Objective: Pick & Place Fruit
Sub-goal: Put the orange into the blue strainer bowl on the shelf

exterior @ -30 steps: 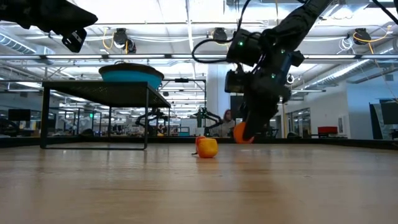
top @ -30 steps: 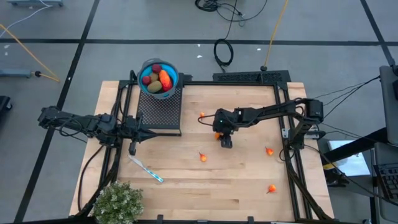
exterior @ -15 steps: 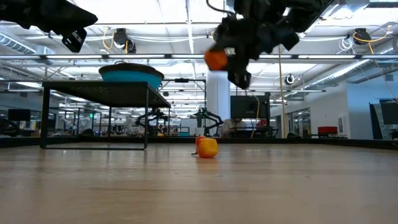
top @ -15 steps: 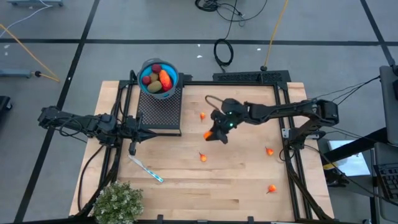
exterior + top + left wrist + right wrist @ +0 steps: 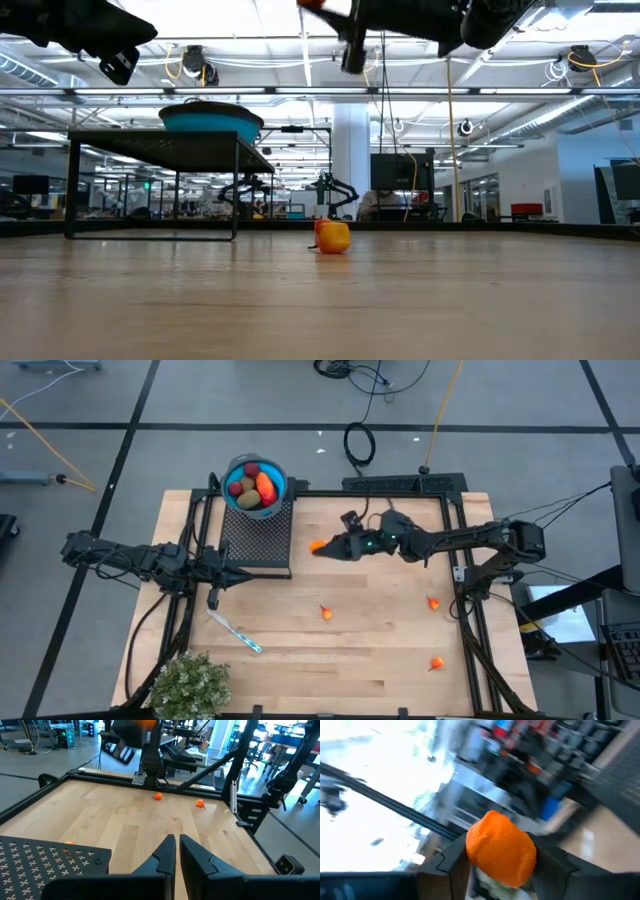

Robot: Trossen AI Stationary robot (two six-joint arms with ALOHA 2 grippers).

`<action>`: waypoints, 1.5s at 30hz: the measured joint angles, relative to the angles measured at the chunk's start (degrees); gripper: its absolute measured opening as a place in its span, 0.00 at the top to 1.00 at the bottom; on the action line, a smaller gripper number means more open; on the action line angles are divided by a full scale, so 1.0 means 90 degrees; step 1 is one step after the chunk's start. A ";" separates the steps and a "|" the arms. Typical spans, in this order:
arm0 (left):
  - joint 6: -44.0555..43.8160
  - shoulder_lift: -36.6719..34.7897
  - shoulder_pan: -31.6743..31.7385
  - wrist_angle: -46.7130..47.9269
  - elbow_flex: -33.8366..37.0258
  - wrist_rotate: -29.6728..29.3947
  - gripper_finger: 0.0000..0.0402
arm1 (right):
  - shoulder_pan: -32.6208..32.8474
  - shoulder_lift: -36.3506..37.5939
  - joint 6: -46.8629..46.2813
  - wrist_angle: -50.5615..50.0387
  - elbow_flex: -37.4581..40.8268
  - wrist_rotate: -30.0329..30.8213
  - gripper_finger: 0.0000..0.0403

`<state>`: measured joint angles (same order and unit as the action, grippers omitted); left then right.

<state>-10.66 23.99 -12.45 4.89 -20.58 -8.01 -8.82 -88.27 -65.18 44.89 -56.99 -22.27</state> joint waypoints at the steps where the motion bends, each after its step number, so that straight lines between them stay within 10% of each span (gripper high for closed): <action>1: 0.0000 -0.0002 -0.0001 0.0000 0.0000 0.0000 0.94 | 0.0000 0.0004 -0.0150 0.0262 0.0000 0.0005 0.60; 21: -0.0039 -0.0002 0.0000 -0.0191 0.0000 -0.0673 0.94 | 0.0078 0.0000 -0.1015 0.2243 0.0000 0.0304 0.60; 45: -0.0957 0.0926 -0.0005 -0.2468 -0.0005 -0.0278 0.94 | 0.0242 -0.0003 0.5383 0.2107 0.0000 0.0791 0.60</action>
<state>-19.27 32.32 -12.49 -17.33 -20.62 -10.51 -6.64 -88.29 -16.74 63.86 -56.99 -15.16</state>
